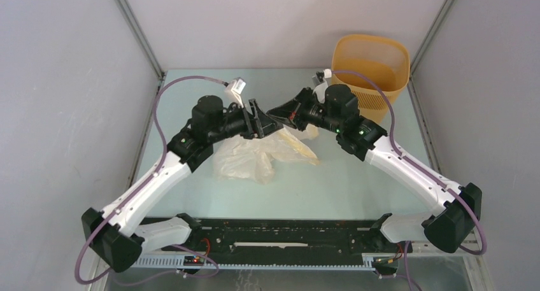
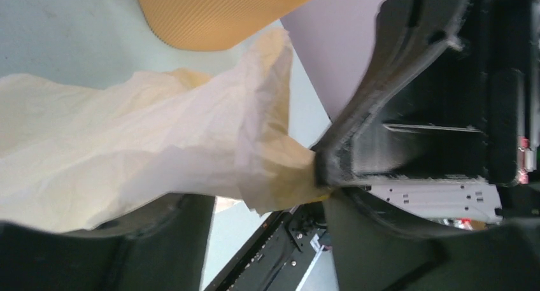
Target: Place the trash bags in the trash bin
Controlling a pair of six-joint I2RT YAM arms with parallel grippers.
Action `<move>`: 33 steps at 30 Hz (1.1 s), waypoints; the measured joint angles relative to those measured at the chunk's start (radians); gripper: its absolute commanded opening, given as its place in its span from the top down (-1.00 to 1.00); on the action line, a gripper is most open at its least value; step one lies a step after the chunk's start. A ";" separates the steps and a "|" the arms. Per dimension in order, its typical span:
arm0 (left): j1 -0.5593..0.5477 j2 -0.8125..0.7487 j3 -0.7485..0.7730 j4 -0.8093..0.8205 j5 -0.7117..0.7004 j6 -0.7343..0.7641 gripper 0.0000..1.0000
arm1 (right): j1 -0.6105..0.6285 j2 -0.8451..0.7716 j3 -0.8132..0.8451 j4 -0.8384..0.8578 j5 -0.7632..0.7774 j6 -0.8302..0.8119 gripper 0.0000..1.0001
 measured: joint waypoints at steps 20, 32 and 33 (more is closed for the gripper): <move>0.005 -0.161 0.040 -0.137 -0.017 0.139 0.99 | -0.250 -0.197 0.038 -0.461 -0.140 -0.573 -0.56; 0.005 -0.100 0.203 -0.329 0.126 0.254 1.00 | -0.153 -0.286 0.067 -0.718 -0.090 -0.972 -0.60; 0.005 -0.097 0.210 -0.334 0.145 0.254 1.00 | -0.134 -0.280 0.067 -0.718 -0.089 -0.983 -0.60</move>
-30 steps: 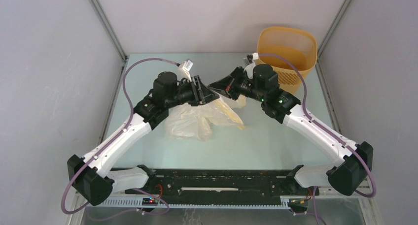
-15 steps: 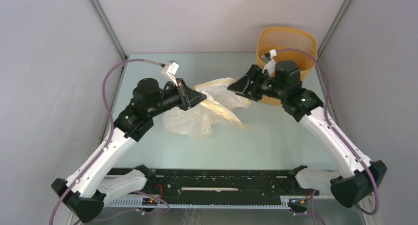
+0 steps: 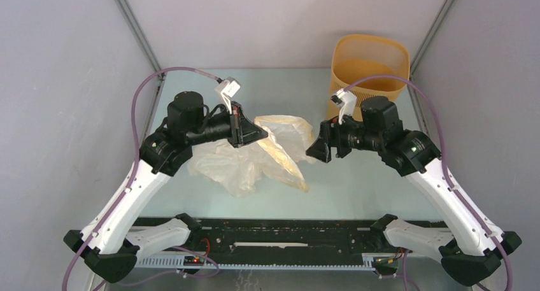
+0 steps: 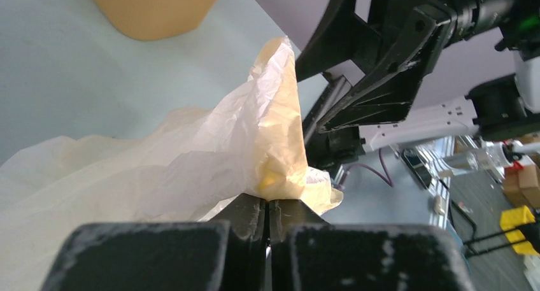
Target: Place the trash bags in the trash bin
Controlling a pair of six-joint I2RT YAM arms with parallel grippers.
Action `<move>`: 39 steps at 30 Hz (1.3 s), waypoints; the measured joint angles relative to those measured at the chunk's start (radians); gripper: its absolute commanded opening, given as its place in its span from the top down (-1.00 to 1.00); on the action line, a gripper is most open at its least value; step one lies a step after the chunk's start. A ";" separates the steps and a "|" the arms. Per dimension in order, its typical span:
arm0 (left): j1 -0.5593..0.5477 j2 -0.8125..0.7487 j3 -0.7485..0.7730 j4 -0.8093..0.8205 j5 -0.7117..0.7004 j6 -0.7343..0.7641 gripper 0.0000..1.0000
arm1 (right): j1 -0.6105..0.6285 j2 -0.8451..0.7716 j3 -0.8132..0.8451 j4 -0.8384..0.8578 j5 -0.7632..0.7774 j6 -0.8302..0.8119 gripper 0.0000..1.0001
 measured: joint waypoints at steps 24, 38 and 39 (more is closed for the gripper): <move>0.000 0.047 0.004 -0.074 0.110 0.078 1.00 | 0.036 0.086 -0.174 0.252 -0.173 0.027 -0.33; 0.001 0.159 0.275 -0.230 -0.234 0.109 -0.64 | -0.151 0.060 -0.196 0.358 -0.113 0.376 1.00; 0.001 0.158 0.274 -0.241 -0.256 0.109 -0.74 | -0.145 0.057 -0.195 0.365 -0.097 0.433 1.00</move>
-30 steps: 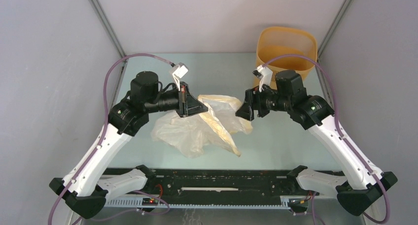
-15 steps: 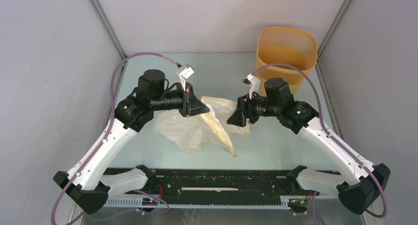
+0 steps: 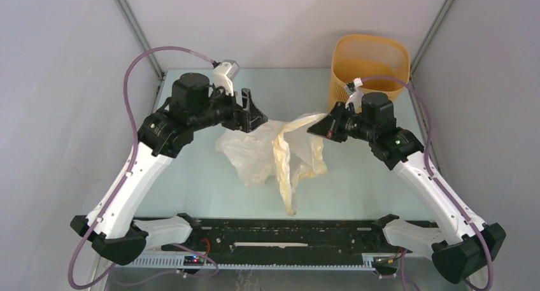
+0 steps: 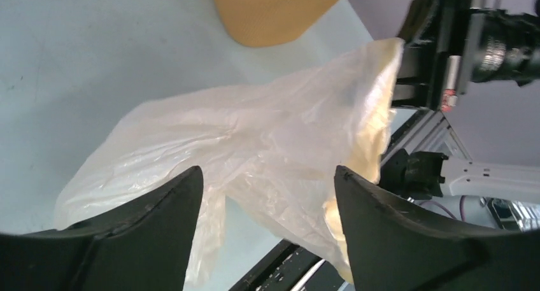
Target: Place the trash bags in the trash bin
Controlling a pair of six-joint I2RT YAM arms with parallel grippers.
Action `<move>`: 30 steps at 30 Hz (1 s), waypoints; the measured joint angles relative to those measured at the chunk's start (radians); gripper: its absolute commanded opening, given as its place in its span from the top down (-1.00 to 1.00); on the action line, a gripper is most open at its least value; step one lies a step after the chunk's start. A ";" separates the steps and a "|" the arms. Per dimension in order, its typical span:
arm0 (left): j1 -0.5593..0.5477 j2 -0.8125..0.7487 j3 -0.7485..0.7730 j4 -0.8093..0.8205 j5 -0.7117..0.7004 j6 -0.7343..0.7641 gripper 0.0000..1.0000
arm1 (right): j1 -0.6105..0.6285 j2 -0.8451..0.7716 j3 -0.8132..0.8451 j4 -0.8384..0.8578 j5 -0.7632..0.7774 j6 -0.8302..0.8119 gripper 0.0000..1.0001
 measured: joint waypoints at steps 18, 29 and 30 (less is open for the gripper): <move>-0.066 -0.193 -0.335 0.108 0.072 -0.132 -1.00 | -0.008 0.140 0.191 -0.031 0.228 0.634 1.00; -0.345 0.004 -0.438 0.309 0.084 -0.272 -0.66 | -0.025 0.105 0.196 -0.059 0.250 0.672 1.00; -0.350 0.021 -0.439 0.320 0.067 -0.286 -0.51 | -0.027 0.100 0.196 -0.063 0.247 0.671 1.00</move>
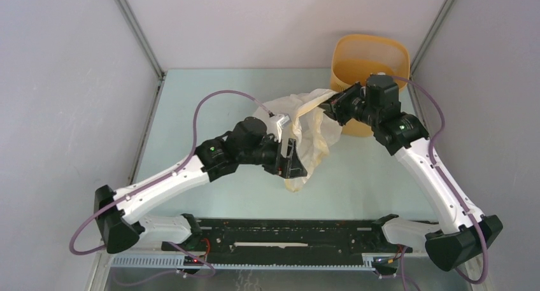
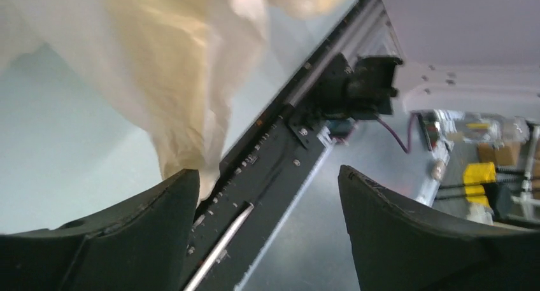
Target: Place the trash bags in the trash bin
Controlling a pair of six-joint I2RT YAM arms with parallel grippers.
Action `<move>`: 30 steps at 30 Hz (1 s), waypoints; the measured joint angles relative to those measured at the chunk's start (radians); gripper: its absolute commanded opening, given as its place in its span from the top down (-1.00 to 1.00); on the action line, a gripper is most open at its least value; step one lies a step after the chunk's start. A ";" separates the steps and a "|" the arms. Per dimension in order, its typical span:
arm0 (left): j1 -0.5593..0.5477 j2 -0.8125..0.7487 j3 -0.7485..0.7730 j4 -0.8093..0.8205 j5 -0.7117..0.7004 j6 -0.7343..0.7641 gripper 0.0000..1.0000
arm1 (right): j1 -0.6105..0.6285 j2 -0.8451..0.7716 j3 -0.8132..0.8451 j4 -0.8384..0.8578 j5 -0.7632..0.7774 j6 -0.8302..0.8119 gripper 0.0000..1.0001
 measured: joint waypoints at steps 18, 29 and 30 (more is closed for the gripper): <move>0.146 0.080 -0.077 0.128 -0.153 -0.115 -0.32 | -0.071 -0.174 -0.087 -0.051 -0.288 -0.343 1.00; 0.317 0.138 0.061 -0.041 -0.181 -0.080 0.99 | -0.136 -0.081 -0.093 -0.103 -0.379 -0.522 1.00; 0.344 0.132 0.096 -0.067 -0.210 -0.077 1.00 | -0.139 -0.055 -0.093 -0.107 -0.396 -0.539 1.00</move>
